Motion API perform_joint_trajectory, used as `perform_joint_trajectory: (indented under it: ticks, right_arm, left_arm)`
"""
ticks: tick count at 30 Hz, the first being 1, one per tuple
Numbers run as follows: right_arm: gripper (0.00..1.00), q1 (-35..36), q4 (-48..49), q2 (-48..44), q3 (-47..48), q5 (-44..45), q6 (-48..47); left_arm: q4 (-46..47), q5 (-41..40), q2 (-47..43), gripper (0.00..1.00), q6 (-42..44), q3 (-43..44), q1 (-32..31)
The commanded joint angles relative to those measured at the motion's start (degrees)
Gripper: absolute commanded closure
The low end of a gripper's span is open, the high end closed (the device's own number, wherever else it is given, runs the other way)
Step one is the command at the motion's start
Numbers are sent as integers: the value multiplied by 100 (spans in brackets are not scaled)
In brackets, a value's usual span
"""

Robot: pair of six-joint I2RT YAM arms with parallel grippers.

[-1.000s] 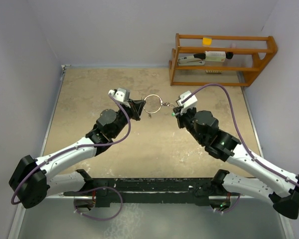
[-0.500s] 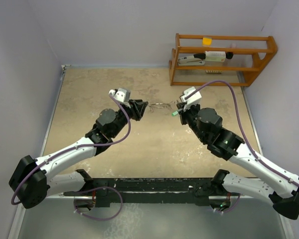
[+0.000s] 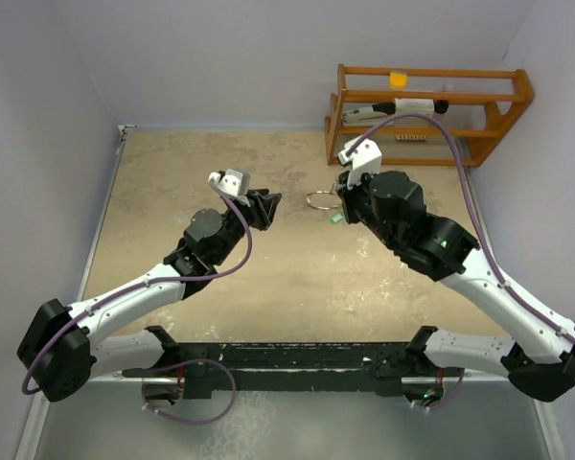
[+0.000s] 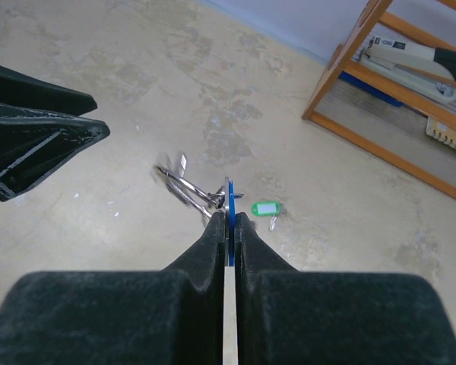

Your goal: Remove the keys from the keyring

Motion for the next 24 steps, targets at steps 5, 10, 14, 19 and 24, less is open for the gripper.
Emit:
perform_joint_trajectory:
  ticks: [5, 10, 14, 19, 24]
  right_arm:
    - [100, -10, -1769, 583, 1224, -879, 395]
    - [100, -9, -2246, 889, 1584, -1047, 311]
    - [100, -9, -2248, 896, 1543, -1062, 275]
    - [100, -3, -2032, 822, 1393, -1056, 262]
    - [100, -8, -1931, 789, 1319, -1142, 252]
  left_arm:
    - [587, 868, 112, 67, 229, 254, 38]
    - [796, 1259, 78, 66, 308, 250, 38]
    - [1060, 1439, 18, 63, 319, 145, 38]
    - [1786, 1942, 130, 52, 270, -115, 30]
    - [2701, 2412, 372, 48, 232, -451, 29]
